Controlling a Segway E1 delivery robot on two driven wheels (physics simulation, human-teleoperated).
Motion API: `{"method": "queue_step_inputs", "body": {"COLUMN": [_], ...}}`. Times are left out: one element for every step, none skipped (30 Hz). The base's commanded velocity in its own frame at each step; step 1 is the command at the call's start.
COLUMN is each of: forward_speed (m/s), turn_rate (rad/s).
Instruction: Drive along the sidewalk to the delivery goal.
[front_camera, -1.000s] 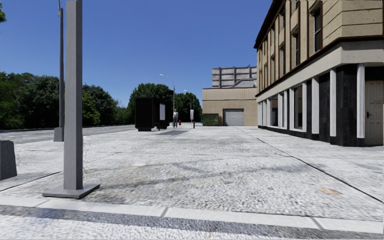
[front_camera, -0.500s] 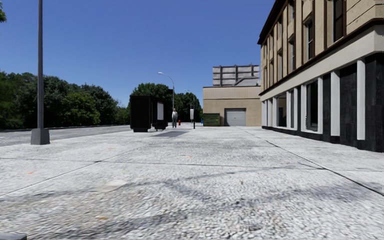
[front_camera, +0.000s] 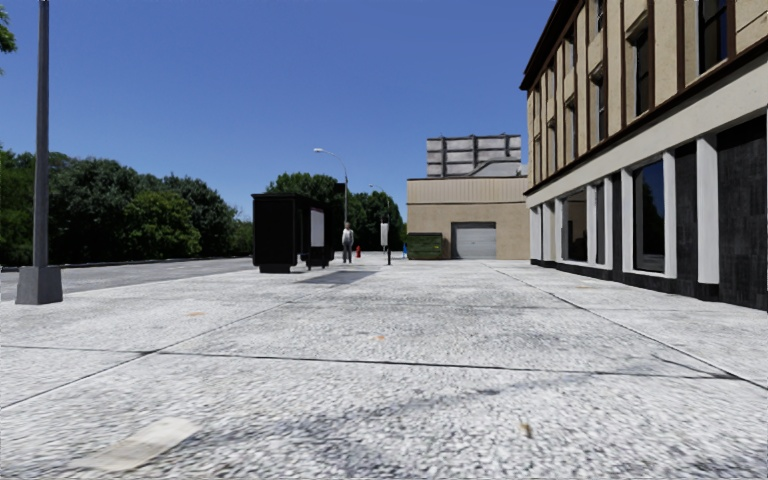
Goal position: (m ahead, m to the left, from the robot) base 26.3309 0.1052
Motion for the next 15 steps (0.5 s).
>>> {"method": "queue_step_inputs", "body": {"forward_speed": [1.23,1.23,1.23,1.23,1.23,1.23,1.23,1.23,1.23,1.23,1.23,1.23,1.23,1.23,1.23], "turn_rate": [0.00,0.00,0.00,0.00,0.00,0.00,0.00,0.00,0.00,0.00,0.00,0.00,0.00,0.00,0.00]}}
